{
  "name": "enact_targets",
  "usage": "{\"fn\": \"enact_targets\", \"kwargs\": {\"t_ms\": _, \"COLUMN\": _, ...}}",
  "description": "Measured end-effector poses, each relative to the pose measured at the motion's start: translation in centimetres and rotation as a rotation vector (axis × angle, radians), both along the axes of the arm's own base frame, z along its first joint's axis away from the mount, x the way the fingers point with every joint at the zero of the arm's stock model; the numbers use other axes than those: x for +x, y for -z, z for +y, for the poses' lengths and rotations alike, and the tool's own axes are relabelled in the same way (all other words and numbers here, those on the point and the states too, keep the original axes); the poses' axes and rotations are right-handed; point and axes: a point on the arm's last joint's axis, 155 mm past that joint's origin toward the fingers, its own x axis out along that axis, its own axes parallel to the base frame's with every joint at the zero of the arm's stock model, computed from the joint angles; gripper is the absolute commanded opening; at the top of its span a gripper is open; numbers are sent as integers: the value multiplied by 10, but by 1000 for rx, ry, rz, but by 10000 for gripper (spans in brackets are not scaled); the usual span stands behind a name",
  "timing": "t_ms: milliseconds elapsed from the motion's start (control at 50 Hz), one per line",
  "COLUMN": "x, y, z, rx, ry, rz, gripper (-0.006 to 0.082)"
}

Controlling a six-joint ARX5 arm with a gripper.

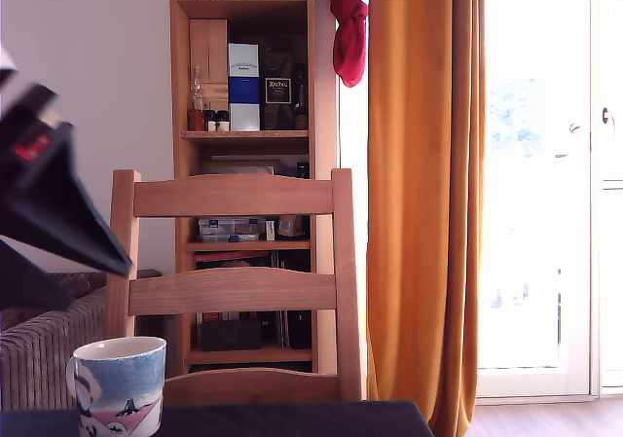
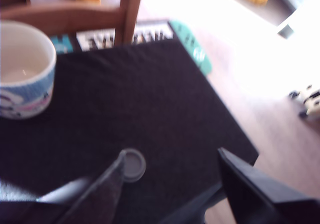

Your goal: Pick the grey coffee capsule and place it inside the blue coffee cup

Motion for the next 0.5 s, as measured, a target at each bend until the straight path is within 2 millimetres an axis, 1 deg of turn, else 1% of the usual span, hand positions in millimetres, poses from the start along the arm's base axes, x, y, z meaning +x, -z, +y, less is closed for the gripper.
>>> {"fn": "enact_targets", "kwargs": {"t_ms": 140, "x": 15, "y": 22, "z": 1, "rx": 95, "ry": -34, "rz": 86, "gripper": 688}}
{"fn": "enact_targets", "kwargs": {"t_ms": 220, "x": 21, "y": 34, "z": 1, "rx": 140, "ry": -36, "rz": 129, "gripper": 688}}
{"fn": "enact_targets", "kwargs": {"t_ms": 320, "x": 25, "y": 47, "z": -2, "rx": 184, "ry": -18, "rz": 171, "gripper": 688}}
{"fn": "enact_targets", "kwargs": {"t_ms": 500, "x": 27, "y": 70, "z": -12, "rx": 245, "ry": 22, "rz": 254, "gripper": 688}}
